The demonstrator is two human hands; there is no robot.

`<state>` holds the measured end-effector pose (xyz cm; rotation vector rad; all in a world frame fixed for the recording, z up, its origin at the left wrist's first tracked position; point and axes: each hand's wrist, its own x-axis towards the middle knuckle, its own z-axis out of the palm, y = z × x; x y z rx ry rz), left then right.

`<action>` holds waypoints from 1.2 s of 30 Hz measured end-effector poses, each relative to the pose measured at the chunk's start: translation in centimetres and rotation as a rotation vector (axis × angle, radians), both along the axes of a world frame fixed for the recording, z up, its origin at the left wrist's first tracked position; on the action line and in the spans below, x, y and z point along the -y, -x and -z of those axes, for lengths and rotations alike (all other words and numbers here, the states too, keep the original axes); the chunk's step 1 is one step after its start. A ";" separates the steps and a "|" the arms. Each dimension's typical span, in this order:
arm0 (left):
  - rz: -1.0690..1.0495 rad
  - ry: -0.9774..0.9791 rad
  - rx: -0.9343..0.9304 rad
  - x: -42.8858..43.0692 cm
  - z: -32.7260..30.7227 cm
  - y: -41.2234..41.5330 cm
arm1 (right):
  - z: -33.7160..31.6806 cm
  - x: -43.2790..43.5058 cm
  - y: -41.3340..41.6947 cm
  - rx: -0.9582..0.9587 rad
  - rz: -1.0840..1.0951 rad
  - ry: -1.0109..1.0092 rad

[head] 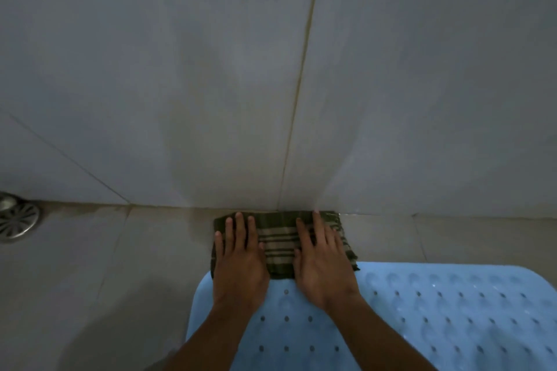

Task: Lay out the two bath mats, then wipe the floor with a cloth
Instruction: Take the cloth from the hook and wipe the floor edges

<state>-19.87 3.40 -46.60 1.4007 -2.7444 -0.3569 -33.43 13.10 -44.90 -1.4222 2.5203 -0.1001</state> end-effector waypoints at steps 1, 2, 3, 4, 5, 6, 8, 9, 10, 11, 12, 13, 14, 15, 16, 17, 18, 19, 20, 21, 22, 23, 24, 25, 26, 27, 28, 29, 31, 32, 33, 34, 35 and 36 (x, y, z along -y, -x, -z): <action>-0.005 -0.017 0.006 -0.1 0.1 0.1 | 0.1 0.2 -0.1 0.002 0.015 -0.013; -0.012 -0.040 0.022 -0.2 0.3 0.2 | 0.2 0.2 -0.1 0.018 0.008 -0.027; -0.019 -0.060 0.048 -0.3 0.3 0.2 | 0.2 0.2 -0.1 0.024 -0.007 -0.032; -0.020 -0.070 0.070 -0.3 0.3 0.3 | 0.3 0.2 -0.1 0.022 -0.023 -0.027; -0.019 -0.084 0.092 -0.2 0.2 0.5 | 0.5 0.1 0.0 0.031 -0.040 -0.034; -0.016 -0.109 0.127 -0.1 0.0 0.7 | 0.7 -0.1 0.1 0.042 -0.061 -0.036; -0.028 -0.176 0.202 0.1 -0.9 1.1 | 0.9 -0.3 0.3 0.047 -0.056 0.000; -0.041 -0.185 0.237 0.1 -1.1 1.3 | 1.1 -0.2 0.3 0.054 -0.049 0.002; -0.053 -0.183 0.257 0.0 -1.2 1.6 | 1.2 -0.2 0.3 0.060 -0.046 -0.008; -0.065 -0.178 0.266 -0.1 -1.3 1.8 | 1.2 -0.1 0.4 0.065 -0.041 -0.016; -0.067 -0.171 0.275 -0.4 -1.3 2.1 | 1.0 -0.3 0.6 0.059 -0.036 -0.009; -0.060 -0.167 0.291 -0.8 -1.4 2.5 | 1.0 -0.5 0.9 0.068 -0.039 -0.009; -0.052 -0.167 0.305 -1.2 -1.4 2.9 | 1.1 -0.9 1.5 0.075 -0.042 -0.015; -0.048 -0.170 0.312 -1.6 -1.4 3.5 | 1.1 -1.4 2.2 0.095 -0.045 -0.024; -0.045 -0.175 0.310 -2.2 -1.5 4.3 | 0.9 -2.0 3.0 0.095 -0.045 -0.003; -0.045 -0.180 0.305 -2.9 -1.6 5.2 | 0.8 -2.7 4.0 0.087 -0.047 0.004; -0.043 -0.185 0.304 -3.6 -1.7 6.2 | 0.9 -3.5 5.0 0.082 -0.057 -0.019; -0.044 -0.185 0.305 -4.4 -1.7 7.1 | 1.3 -4.2 5.9 0.080 -0.061 -0.035; -0.052 -0.184 0.307 -5.0 -1.6 8.0 | 1.3 -4.8 6.7 0.077 -0.062 -0.031; -0.065 -0.183 0.309 -5.5 -1.6 9.0 | 1.0 -5.4 7.6 0.077 -0.053 -0.016; -0.079 -0.188 0.311 -6.0 -1.5 9.8 | 0.8 -6.0 8.4 0.071 -0.056 0.004; -0.086 -0.196 0.315 -6.5 -1.5 10.5 | 0.8 -6.6 9.1 0.081 -0.077 -0.011; -0.088 -0.202 0.317 -7.1 -1.5 11.2 | 0.8 -7.2 9.9 0.081 -0.099 -0.019; -0.084 -0.203 0.315 -7.6 -1.6 11.8 | 1.0 -7.8 10.5 0.100 -0.104 -0.030; -0.076 -0.202 0.311 -8.1 -1.6 12.5 | 0.8 -8.4 11.2 0.108 -0.096 -0.012; -0.065 -0.205 0.307 -8.7 -1.7 13.1 | 0.7 -9.1 12.0 0.111 -0.080 0.012; -0.055 -0.211 0.303 -9.3 -1.8 13.9 | 0.8 -9.8 12.8 0.112 -0.061 0.025; -0.045 -0.216 0.297 -9.9 -1.9 14.7 | 0.9 -10.5 13.6 0.116 -0.043 0.025; -0.029 -0.231 0.282 -11.3 -2.1 16.6 | 0.8 -12.0 15.3 0.132 -0.031 -0.018; -0.024 -0.237 0.276 -12.0 -2.1 17.6 | 0.7 -12.8 16.2 0.132 -0.027 -0.040; -0.021 -0.238 0.273 -12.7 -2.1 18.6 | 0.5 -13.5 17.1 0.127 -0.024 -0.064; -0.022 -0.237 0.271 -13.5 -2.1 19.5 | 0.3 -14.1 18.1 0.124 -0.020 -0.081; -0.023 -0.234 0.273 -14.3 -2.0 20.4 | 0.3 -14.8 19.0 0.125 -0.015 -0.093; -0.026 -0.229 0.277 -15.0 -2.0 21.3 | 0.2 -15.4 19.9 0.130 -0.013 -0.098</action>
